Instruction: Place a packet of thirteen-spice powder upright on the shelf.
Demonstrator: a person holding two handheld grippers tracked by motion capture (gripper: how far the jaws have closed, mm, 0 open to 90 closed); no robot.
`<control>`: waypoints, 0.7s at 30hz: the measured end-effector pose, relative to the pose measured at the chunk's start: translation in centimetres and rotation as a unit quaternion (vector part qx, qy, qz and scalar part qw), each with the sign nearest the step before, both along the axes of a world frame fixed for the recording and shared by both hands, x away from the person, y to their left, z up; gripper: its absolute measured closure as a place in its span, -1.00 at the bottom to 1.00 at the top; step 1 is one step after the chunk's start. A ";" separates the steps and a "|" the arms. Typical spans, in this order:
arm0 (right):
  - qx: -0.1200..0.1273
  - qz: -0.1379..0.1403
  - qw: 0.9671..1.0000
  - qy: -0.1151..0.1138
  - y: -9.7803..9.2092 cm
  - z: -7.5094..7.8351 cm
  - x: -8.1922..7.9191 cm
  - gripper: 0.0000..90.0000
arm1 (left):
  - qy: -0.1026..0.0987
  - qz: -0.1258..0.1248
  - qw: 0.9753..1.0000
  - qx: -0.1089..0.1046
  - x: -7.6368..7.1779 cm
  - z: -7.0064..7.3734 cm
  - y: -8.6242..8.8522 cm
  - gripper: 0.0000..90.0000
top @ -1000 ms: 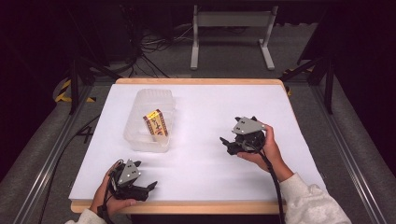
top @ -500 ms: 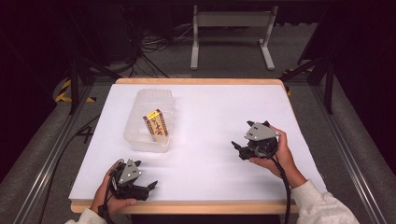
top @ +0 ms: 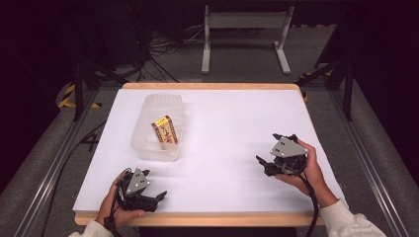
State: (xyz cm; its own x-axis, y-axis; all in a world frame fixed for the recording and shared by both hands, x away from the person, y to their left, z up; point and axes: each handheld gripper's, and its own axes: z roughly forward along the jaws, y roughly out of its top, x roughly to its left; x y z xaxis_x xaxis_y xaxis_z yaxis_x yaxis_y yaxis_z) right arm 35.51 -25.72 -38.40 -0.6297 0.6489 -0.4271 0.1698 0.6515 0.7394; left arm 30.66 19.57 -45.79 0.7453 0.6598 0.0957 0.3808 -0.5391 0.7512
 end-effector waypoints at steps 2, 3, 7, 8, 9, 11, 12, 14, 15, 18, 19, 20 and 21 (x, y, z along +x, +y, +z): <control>0.000 0.000 1.000 0.000 -0.2 -0.1 -0.1 -0.70 | 0.000 0.000 1.000 0.000 0.0 0.0 0.0 -0.80; -0.002 -0.001 1.000 0.002 -0.4 -0.1 -0.2 -0.70 | 0.000 0.000 1.000 0.000 0.0 0.0 0.0 -0.80; -0.006 -0.010 1.000 0.001 -1.5 -0.4 -0.8 -0.71 | -0.001 0.000 1.000 0.000 0.0 0.0 0.0 -0.80; -0.006 -0.011 1.000 0.002 -1.7 -0.5 -0.9 -0.71 | -0.001 0.000 1.000 0.000 0.0 0.0 0.0 -0.80; -0.006 -0.014 1.000 0.001 -1.9 -0.6 -1.1 -0.71 | -0.001 0.000 1.000 0.001 0.0 0.0 0.0 -0.80; -0.005 -0.016 1.000 0.004 -2.4 -0.7 -1.4 -0.71 | 0.000 0.001 1.000 0.001 0.0 0.0 0.0 -0.80; -0.006 -0.018 1.000 0.003 -2.6 -0.7 -1.5 -0.71 | 0.000 0.001 1.000 0.001 0.0 0.0 0.0 -0.80; -0.006 -0.021 1.000 0.003 -2.9 -0.8 -1.6 -0.71 | 0.000 0.001 1.000 0.001 0.0 0.0 0.0 -0.80; -0.004 -0.024 1.000 0.005 -3.2 -0.9 -1.7 -0.72 | -0.001 -0.001 1.000 0.001 0.0 0.0 0.0 -0.80; -0.005 -0.028 1.000 0.005 -3.9 -1.2 -2.0 -0.72 | -0.001 -0.003 1.000 0.005 0.0 0.0 0.0 -0.80; -0.005 -0.029 1.000 0.006 -4.1 -1.3 -2.1 -0.72 | -0.001 -0.003 1.000 0.004 0.0 0.0 -0.1 -0.80; -0.004 -0.031 0.999 0.007 -4.3 -1.4 -2.2 -0.72 | -0.001 -0.002 1.000 0.004 0.0 0.0 -0.1 -0.80; -0.005 -0.032 0.999 0.007 -4.6 -1.5 -2.3 -0.73 | -0.001 -0.002 1.000 0.004 0.0 0.0 -0.1 -0.80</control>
State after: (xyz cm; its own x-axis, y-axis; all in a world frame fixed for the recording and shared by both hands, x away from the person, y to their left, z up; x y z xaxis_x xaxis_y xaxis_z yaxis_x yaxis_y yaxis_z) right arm 33.23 -30.27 -39.87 -0.5927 0.6834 -0.4263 0.2209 0.6469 0.7298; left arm 30.71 19.51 -45.75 0.7482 0.6554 0.1031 0.3764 -0.5472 0.7476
